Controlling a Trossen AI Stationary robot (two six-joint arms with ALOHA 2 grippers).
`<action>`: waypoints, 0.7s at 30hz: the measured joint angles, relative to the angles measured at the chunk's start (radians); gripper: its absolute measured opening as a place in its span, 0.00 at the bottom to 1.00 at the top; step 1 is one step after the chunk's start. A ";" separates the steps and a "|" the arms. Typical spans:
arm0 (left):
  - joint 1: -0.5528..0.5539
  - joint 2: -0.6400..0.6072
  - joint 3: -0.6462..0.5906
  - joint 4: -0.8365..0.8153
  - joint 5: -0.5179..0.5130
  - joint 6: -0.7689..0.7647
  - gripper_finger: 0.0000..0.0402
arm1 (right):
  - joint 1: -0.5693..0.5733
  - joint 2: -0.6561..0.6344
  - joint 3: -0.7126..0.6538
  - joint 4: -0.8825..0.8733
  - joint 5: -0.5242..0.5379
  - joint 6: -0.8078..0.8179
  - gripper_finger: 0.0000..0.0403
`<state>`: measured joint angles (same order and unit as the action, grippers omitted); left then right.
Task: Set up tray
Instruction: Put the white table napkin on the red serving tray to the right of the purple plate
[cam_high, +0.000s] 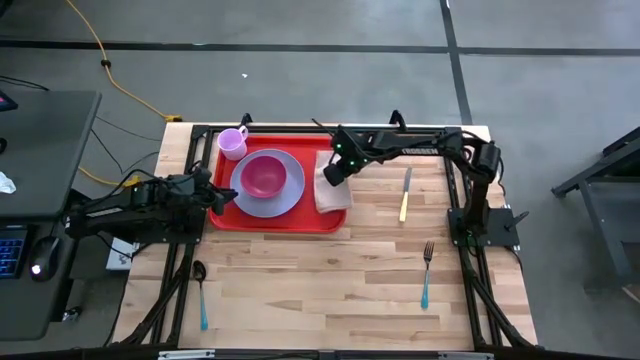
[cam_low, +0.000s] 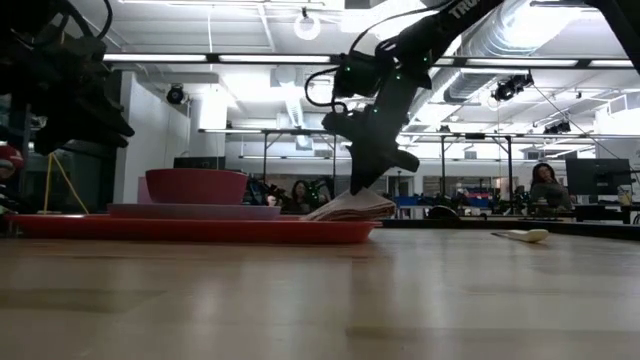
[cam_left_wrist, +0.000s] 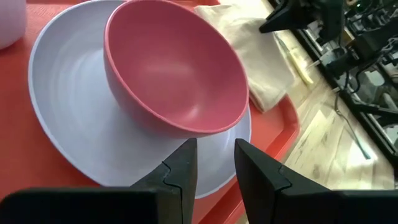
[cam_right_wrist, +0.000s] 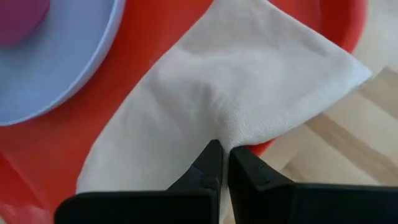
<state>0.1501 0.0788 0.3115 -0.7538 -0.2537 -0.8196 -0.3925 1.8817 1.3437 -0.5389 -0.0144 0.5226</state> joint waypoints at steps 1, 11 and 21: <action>0.000 0.000 0.000 -0.001 0.000 0.000 0.34 | -0.005 0.001 0.000 0.000 0.001 -0.005 0.00; 0.000 0.000 0.000 -0.004 -0.001 0.002 0.34 | -0.032 0.043 0.000 0.026 -0.013 -0.035 0.00; 0.000 0.000 0.000 -0.004 -0.001 0.002 0.34 | -0.074 0.044 0.000 0.077 -0.050 0.023 0.00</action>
<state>0.1501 0.0788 0.3115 -0.7574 -0.2543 -0.8177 -0.4666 1.9255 1.3437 -0.4616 -0.0642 0.5456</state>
